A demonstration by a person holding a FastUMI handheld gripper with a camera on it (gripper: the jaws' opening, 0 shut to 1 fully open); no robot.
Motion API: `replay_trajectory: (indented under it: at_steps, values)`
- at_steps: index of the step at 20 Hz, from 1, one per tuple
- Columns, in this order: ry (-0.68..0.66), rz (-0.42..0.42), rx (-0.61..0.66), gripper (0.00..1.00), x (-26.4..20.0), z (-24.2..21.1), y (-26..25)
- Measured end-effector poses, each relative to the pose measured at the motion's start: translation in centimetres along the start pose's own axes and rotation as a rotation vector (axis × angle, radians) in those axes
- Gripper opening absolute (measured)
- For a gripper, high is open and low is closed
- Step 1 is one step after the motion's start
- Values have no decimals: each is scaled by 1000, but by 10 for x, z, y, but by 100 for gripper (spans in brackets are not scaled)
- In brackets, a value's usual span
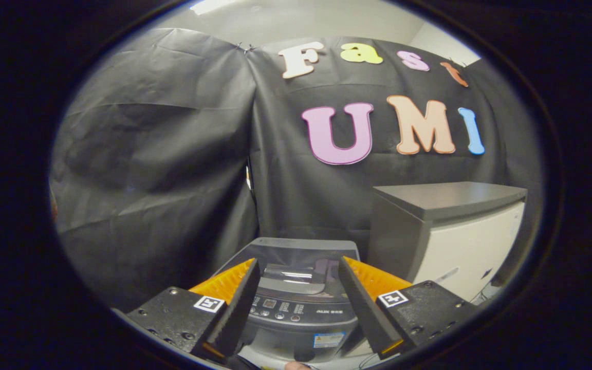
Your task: Put the clothes into the washing machine and then close the washing machine lid.
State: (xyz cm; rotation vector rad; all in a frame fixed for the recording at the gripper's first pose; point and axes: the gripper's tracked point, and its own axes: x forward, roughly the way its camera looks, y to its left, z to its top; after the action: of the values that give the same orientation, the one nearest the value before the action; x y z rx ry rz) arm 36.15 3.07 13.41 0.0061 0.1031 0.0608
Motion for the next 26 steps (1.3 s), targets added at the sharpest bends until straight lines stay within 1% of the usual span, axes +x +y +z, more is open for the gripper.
replay_trajectory:
  at_steps: [11, 20, 22, 26]
  values:
    - [-60, -52, -41, 93, -77, -31, -31]
    - [-74, -64, 57, 93, -121, -71, -48]
    - [-72, -82, 58, 94, -134, -82, -54]
    - [-97, -149, 83, 94, -167, -104, -71]
